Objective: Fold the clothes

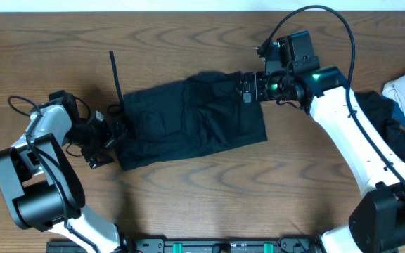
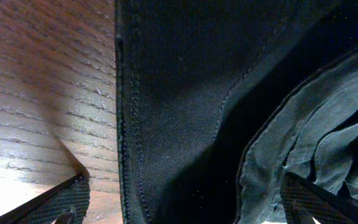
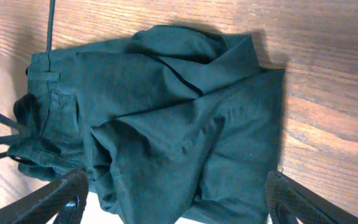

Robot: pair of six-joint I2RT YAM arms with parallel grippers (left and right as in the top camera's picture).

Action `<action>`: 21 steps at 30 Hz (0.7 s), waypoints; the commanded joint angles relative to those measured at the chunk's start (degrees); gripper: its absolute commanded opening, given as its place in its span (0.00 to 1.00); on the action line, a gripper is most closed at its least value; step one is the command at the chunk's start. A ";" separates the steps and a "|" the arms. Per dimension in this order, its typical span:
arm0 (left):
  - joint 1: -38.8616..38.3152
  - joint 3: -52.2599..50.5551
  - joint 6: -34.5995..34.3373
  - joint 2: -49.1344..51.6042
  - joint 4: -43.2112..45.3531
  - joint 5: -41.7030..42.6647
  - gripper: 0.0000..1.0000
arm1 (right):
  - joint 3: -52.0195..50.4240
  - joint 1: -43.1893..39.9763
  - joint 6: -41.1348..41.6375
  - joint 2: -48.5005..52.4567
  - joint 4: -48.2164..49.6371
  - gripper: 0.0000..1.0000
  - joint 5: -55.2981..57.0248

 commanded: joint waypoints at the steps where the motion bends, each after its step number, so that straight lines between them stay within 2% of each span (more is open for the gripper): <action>1: 0.02 -0.48 -0.33 -0.07 1.44 1.46 0.98 | -0.26 -0.17 -1.01 -0.68 -0.13 0.88 -0.17; 5: -0.02 -1.97 -0.33 -0.04 2.64 5.18 0.98 | -0.26 -0.15 -1.01 -0.68 -0.15 0.88 -0.17; 21: -1.25 -3.61 -1.20 0.63 6.78 5.55 0.98 | -0.26 -0.15 -0.98 -0.68 -0.98 0.88 -0.39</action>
